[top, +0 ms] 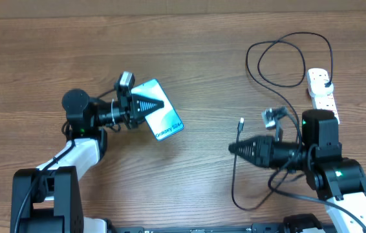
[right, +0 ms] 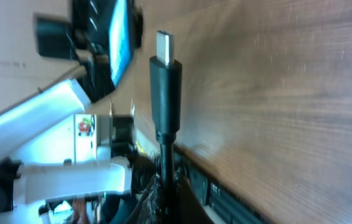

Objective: Plug charger to phone and switch on socket
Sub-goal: 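Carry the cable end toward center while left gripper turns phone bottom-down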

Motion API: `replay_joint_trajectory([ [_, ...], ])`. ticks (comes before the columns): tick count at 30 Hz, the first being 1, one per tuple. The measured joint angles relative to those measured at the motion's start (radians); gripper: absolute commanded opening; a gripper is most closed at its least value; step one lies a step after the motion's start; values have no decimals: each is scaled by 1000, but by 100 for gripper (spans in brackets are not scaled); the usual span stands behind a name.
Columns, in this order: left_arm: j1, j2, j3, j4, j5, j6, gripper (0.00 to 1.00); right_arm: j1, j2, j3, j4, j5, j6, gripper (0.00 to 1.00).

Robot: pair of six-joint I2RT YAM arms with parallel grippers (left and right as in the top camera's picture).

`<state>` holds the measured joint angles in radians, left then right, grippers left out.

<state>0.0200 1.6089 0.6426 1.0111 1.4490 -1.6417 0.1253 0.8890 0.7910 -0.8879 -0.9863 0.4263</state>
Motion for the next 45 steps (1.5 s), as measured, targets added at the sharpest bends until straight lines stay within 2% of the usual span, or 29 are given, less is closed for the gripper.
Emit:
replay_joint_trajectory([
  [4,-37,0,66,2,7,13,4,18,-3,0,-95,-19,-86,4],
  [8,-80,0,104,4,14,45,4,82,-3,0,-97,7,-140,4],
  [14,-85,0,106,3,20,60,4,251,63,0,8,355,-69,4],
  [18,-60,0,106,3,56,67,4,397,213,0,120,614,19,4],
  [21,-22,0,106,4,92,67,4,454,367,0,187,746,74,5],
  [28,50,0,106,3,112,68,4,458,637,0,217,849,107,26],
  [32,53,0,106,3,114,80,4,460,664,0,215,864,116,50],
  [41,53,0,106,3,114,101,4,464,664,0,218,856,124,54],
  [45,53,0,106,3,114,109,4,465,664,0,223,843,124,50],
])
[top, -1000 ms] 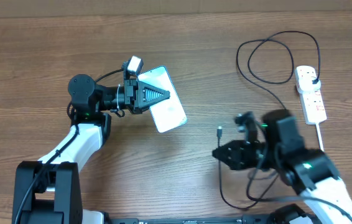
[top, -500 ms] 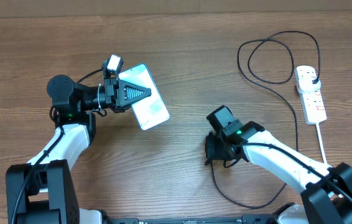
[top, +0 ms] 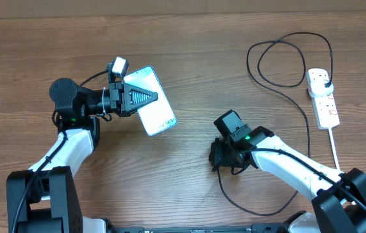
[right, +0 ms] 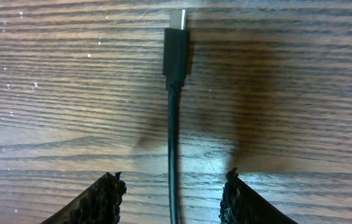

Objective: Plug charger to phone and switch on socket
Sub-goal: 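Carry the cable end toward center while left gripper turns phone bottom-down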

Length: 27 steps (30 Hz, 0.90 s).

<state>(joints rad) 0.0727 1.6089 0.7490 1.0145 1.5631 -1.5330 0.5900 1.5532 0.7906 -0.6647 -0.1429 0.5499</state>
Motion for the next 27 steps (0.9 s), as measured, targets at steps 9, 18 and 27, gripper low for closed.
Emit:
replay_joint_trajectory([
  [9,0,0,0,0,0,0,4,0,48,4,7,15,0,39],
  [18,0,0,0,-5,0,4,4,3,72,21,-18,6,-12,17],
  [27,0,0,0,-21,0,14,4,37,80,21,-26,-14,-19,4],
])
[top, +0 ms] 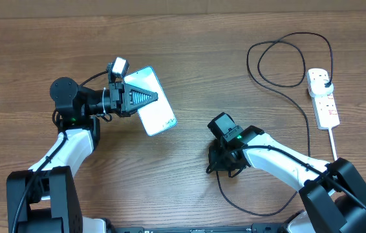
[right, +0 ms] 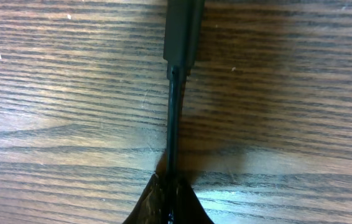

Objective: Plug charger to phone and switch on socket
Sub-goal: 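Carry the cable end toward center while left gripper turns phone bottom-down, then align the USB-C connector under the phone's bottom port with right gripper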

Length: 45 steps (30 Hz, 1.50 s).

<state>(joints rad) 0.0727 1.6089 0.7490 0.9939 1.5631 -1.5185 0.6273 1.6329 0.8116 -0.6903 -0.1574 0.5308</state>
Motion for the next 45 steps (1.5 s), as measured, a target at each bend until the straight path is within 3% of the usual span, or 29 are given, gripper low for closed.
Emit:
replay_joint_trajectory([
  [9,0,0,0,0,-1,0,5,3,-41,0,-88,-48,-46,4],
  [19,-1,0,0,0,-2,0,4,27,-556,25,-114,-315,-172,4],
  [23,-32,0,0,0,-3,0,4,107,-655,25,-107,-359,-168,4],
  [31,-109,0,0,0,-2,12,4,233,-644,25,-86,-337,-131,4],
  [45,-175,0,0,0,-3,65,4,245,-603,25,-45,-328,-112,4],
])
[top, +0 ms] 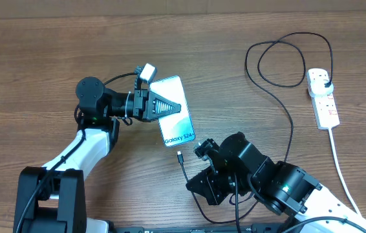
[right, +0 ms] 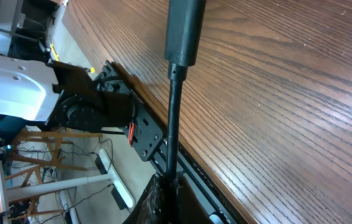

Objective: Plug charger to phone and switch on socket
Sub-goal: 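Align the USB-C connector under the phone's bottom port with right gripper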

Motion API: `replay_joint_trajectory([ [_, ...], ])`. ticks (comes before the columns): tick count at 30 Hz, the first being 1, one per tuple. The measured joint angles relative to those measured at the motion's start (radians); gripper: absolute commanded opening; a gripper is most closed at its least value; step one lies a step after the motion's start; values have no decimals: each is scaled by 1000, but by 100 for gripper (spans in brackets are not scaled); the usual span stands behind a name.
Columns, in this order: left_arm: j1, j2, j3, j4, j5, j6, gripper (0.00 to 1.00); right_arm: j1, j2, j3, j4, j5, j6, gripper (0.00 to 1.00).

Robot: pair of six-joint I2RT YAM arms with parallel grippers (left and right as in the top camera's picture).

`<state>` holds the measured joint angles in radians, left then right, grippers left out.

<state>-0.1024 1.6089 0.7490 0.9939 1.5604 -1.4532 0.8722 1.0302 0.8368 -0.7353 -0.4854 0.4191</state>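
The phone [top: 178,124], white with a blue "Galaxy S24+" screen, is held above the table with my left gripper [top: 179,107] shut on it. The black charger cable [top: 184,169] runs up from my right gripper [top: 190,184], which is shut on it a little behind the plug. The plug tip [top: 179,155] sits just below the phone's lower edge, apart from it. In the right wrist view the plug body [right: 185,31] rises from my right gripper [right: 165,194], its metal tip cut off by the frame. The white power strip [top: 322,97] lies at the far right.
The cable's slack loops [top: 286,58] over the table at the back right, near the power strip's own white lead [top: 339,162]. The table's front edge [right: 163,134] and the rig's frame lie below my right gripper.
My left gripper has carried the phone to the right, toward the middle. My right gripper, still shut on the cable, has left the table surface and now holds the plug just below the phone.
At first my right gripper held the cable with the plug raised while my left held the phone. Then the cable lay on the table with my right gripper open over it. It then shut on the cord, and now holds the plug up near the phone.
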Motion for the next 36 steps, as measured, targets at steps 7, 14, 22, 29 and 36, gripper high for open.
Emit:
replay_joint_trajectory([
  [7,-1,0,0,-3,2,31,4,0,8,0,1,27,0,4],
  [14,-1,0,0,-53,3,94,4,0,8,0,1,61,-1,4],
  [22,-1,0,0,-135,3,148,4,0,8,0,4,94,-1,4],
  [29,-1,0,0,-135,3,155,4,0,8,0,14,98,-6,4],
  [36,-1,0,0,-135,3,156,4,0,8,0,16,97,-15,4],
])
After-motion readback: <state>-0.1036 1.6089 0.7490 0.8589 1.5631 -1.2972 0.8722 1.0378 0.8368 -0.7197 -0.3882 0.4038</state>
